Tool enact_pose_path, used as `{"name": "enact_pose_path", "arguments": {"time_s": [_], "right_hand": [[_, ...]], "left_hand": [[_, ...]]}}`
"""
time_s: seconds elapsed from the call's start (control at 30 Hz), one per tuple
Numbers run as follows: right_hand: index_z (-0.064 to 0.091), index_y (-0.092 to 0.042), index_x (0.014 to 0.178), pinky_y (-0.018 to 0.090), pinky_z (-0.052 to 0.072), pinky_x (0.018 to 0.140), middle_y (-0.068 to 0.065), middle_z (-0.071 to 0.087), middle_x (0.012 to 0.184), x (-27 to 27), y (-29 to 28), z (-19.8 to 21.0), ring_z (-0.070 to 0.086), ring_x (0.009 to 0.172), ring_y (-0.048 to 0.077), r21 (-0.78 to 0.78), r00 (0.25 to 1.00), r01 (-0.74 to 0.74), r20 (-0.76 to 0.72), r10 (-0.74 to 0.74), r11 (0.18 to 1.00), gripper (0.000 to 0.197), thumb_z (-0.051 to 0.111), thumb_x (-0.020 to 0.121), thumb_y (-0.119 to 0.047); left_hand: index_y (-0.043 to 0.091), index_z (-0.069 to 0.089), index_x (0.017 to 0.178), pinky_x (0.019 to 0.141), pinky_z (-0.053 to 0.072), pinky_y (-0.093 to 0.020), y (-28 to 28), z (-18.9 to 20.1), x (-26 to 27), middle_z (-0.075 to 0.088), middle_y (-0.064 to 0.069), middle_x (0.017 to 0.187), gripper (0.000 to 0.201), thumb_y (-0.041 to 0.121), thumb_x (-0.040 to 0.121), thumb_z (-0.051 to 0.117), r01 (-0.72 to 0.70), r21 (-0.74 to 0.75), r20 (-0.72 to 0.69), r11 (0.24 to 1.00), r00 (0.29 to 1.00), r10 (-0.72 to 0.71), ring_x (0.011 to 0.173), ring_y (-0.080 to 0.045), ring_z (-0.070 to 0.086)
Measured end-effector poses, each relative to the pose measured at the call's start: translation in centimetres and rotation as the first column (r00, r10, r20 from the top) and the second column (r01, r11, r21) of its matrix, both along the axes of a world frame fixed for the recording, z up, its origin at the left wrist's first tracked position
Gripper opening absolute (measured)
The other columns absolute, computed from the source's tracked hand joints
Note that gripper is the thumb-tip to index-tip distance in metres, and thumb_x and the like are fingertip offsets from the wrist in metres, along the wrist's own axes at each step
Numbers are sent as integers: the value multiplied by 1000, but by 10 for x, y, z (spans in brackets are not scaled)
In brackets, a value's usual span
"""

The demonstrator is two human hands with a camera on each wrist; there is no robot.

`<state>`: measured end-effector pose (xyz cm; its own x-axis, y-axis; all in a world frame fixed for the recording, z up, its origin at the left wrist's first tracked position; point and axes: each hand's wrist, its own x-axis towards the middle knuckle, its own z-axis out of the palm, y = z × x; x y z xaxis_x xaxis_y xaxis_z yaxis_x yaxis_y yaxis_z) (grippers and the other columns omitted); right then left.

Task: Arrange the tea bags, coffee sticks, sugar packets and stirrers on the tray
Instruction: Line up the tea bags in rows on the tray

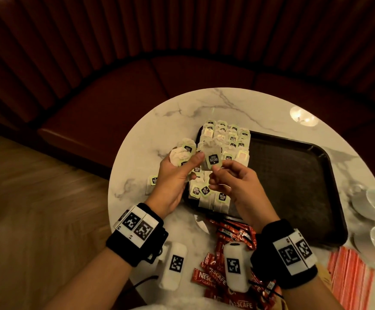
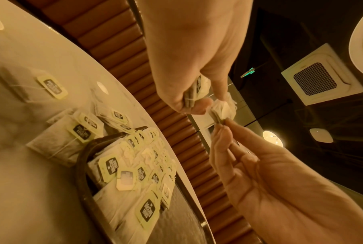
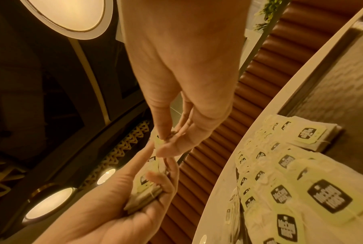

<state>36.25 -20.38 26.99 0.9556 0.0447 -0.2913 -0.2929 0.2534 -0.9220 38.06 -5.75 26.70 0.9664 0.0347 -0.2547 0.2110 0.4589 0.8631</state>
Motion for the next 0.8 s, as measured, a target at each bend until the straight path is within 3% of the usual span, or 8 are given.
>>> {"name": "enact_pose_path", "arguments": {"time_s": [0.17,0.27,0.33,0.43,0.53,0.6,0.73,0.8], "right_hand": [[63,0,104,30,57,77,9,66,84,-1,-4,0,66,73,17,-68,999,-32,14,33,997,19,67,90,-12],[63,-4,116,36,55,91,11,68,101,-1,-6,1,71,84,19,-7,1000,-14,-2,14,1000,35,70,85,-17],[64,-6,115,33,55,92,7,72,101,-3,-8,4,72,88,17,26,1000,-17,12,17,1000,27,64,88,-13],[68,-8,104,23,57,86,4,75,97,-4,-12,5,71,89,15,8,998,-31,58,31,999,17,60,89,-7],[70,-8,103,22,56,84,7,75,102,-2,-19,5,71,93,17,-27,997,1,75,1,1000,22,65,83,-14],[69,-8,106,22,56,83,8,74,105,3,-28,1,71,95,17,-55,998,40,54,-37,998,20,64,87,-12],[68,-7,106,15,55,69,9,74,102,18,-60,-23,72,84,11,-149,979,195,-38,-202,969,16,59,94,-4],[67,-8,98,14,55,63,11,73,101,26,-77,-38,71,77,10,-236,959,242,-91,-269,941,12,59,94,-2]], "left_hand": [[1,63,117,54,47,-20,2,-2,3,73,-10,101,32,1,85,69,-9,28,7,1000,1000,8,80,-14,69],[-5,61,117,47,43,-16,1,1,2,73,-8,93,32,-3,85,66,4,3,17,1000,1000,-4,67,-7,66],[-6,60,116,46,44,-15,1,2,1,73,-7,90,31,-5,85,66,9,-8,25,1000,1000,-9,65,-7,66],[-5,60,117,50,45,-17,1,-1,2,71,-11,95,35,0,84,69,19,22,20,1000,1000,-19,77,-15,67],[-4,62,117,51,45,-17,0,-3,2,71,-14,101,34,0,84,69,40,36,-4,999,999,-40,78,-15,67],[-1,62,119,54,46,-17,-1,-4,1,71,-13,104,33,3,86,68,66,37,-40,997,997,-64,82,-13,69],[2,60,120,52,45,-17,3,-10,1,73,-8,97,30,10,91,63,69,31,-139,997,988,-64,81,-14,72],[4,60,119,48,43,-16,5,-13,1,71,-6,90,28,11,92,62,62,35,-167,997,984,-56,78,-14,71]]}}
